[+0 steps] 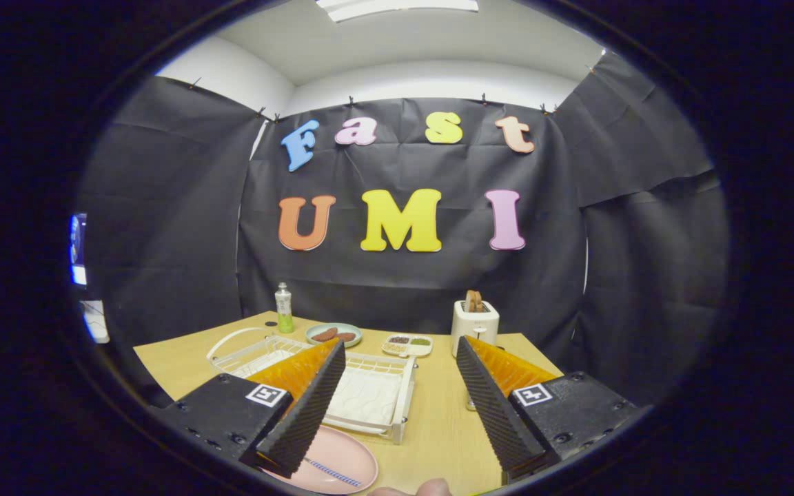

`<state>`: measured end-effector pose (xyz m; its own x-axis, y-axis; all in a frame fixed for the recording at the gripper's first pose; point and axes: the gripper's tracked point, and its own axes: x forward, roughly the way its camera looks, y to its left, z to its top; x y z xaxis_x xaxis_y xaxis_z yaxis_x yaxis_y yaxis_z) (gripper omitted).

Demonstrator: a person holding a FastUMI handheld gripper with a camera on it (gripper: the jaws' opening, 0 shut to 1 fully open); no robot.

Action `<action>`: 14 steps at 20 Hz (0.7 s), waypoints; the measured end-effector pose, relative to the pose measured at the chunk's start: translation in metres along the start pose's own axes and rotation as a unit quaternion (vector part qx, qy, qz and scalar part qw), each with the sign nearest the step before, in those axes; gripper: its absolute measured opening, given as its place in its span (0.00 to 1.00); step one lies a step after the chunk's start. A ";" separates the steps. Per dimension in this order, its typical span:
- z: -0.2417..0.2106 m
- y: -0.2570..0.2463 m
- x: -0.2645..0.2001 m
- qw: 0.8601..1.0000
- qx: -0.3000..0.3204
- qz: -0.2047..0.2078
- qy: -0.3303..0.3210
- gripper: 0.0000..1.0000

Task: Take the plate from the dish rack, then take the spoon from the basket and place it into the plate.

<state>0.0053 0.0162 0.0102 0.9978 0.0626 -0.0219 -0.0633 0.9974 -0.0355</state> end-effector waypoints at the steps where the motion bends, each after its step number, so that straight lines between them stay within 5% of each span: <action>1: 0.002 -0.003 -0.005 1.000 0.007 -0.002 -0.004 1.00; 7: 0.020 -0.026 -0.036 0.998 0.007 -0.044 -0.047 1.00; 14: 0.031 -0.023 -0.045 0.996 0.004 -0.046 -0.070 1.00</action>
<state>-0.0377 -0.0085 0.0432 0.9923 -0.0248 0.1213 0.0278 0.9994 -0.0230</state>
